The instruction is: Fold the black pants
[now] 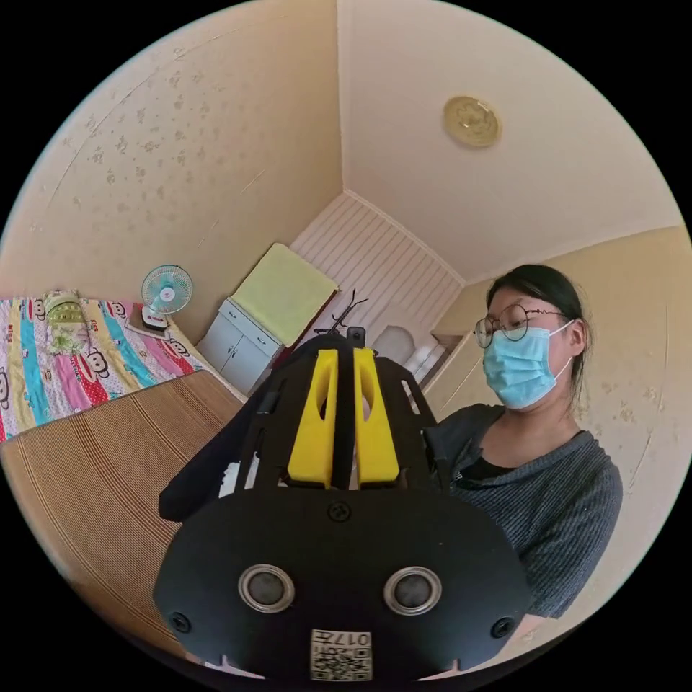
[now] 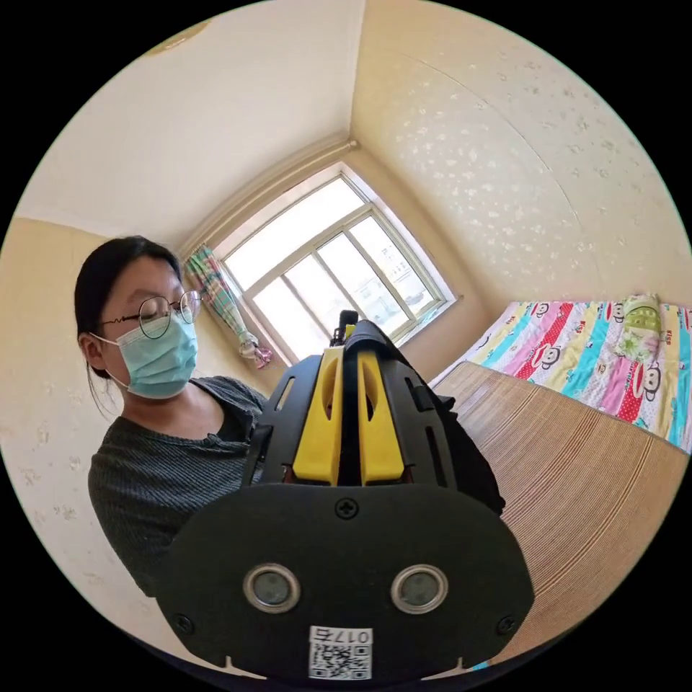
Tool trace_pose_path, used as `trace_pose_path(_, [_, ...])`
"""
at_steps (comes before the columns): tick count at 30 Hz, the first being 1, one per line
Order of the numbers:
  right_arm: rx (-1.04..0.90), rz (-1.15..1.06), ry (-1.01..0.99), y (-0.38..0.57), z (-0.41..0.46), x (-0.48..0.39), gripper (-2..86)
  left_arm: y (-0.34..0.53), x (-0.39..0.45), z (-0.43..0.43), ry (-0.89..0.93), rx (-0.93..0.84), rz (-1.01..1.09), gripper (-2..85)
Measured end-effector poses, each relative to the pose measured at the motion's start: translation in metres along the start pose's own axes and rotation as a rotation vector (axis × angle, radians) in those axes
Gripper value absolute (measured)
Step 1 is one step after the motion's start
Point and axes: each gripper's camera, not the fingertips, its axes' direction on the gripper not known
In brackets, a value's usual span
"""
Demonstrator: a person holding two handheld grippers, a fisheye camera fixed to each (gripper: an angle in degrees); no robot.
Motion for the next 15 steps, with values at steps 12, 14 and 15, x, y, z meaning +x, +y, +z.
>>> trace_pose_path(12, [-0.287, 0.501, 0.331, 0.034, 0.009, 0.405, 2.1, 0.002, -0.369, 0.044, -0.395, -0.186, -0.577, 4.3])
trace_pose_path(14, [-0.366, 0.552, 0.346, 0.080, 0.021, 0.439, 2.5, 0.027, -0.390, 0.047, -0.458, -0.222, -0.611, 4.5])
trace_pose_path(15, [-0.382, 0.560, 0.340, 0.094, 0.023, 0.444, 2.7, 0.050, -0.397, 0.048, -0.500, -0.251, -0.627, 4.5])
